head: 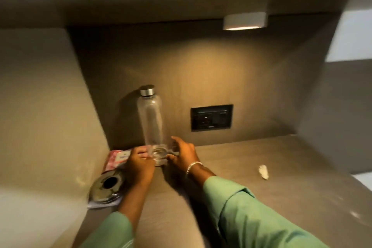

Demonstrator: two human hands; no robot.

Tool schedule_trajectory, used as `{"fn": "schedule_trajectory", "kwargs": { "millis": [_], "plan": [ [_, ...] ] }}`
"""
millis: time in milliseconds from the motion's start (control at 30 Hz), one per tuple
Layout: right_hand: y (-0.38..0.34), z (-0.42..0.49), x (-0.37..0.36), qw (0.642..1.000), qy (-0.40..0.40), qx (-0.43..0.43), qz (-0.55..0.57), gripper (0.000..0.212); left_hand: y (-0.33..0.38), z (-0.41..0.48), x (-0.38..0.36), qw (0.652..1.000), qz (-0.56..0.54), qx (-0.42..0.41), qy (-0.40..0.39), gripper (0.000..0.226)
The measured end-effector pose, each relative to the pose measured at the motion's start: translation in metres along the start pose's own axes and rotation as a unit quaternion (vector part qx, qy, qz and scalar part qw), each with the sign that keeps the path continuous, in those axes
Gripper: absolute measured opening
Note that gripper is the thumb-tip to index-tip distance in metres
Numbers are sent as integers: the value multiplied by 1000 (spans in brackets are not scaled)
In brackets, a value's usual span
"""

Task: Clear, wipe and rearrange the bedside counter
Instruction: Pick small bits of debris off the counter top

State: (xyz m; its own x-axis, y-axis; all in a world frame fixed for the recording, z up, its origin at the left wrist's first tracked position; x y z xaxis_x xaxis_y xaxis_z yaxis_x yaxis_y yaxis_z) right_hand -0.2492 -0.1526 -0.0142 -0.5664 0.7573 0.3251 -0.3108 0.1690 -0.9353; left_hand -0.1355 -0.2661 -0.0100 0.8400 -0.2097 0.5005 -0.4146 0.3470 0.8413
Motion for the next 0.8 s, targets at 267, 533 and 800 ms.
{"fn": "schedule_trajectory", "kwargs": {
  "millis": [267, 533, 800],
  "plan": [
    [31, -79, 126, 950, 158, -46, -267, 29, 25, -99, -41, 989, 26, -65, -134, 22],
    [82, -128, 206, 901, 277, -205, -263, 18, 70, -192, -87, 921, 9, -259, -291, 23],
    [55, -229, 223, 935, 346, -67, 30, 7, 72, -258, -62, 923, -63, -201, -323, 21]
  ]
}}
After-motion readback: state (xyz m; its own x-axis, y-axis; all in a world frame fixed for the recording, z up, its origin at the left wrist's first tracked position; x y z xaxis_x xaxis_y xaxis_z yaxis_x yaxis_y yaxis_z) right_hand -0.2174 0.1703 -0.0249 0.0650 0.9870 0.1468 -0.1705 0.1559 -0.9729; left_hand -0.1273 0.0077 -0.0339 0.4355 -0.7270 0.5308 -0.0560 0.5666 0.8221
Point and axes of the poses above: each hand's wrist, its own z-axis towards the middle knuckle, its own x-axis out of the back of the hand, y = z × x, the point moved 5 cm from there along z, towards the middle knuckle, and after that the axes turned 14 degrees about z, right-handed, at the moved point
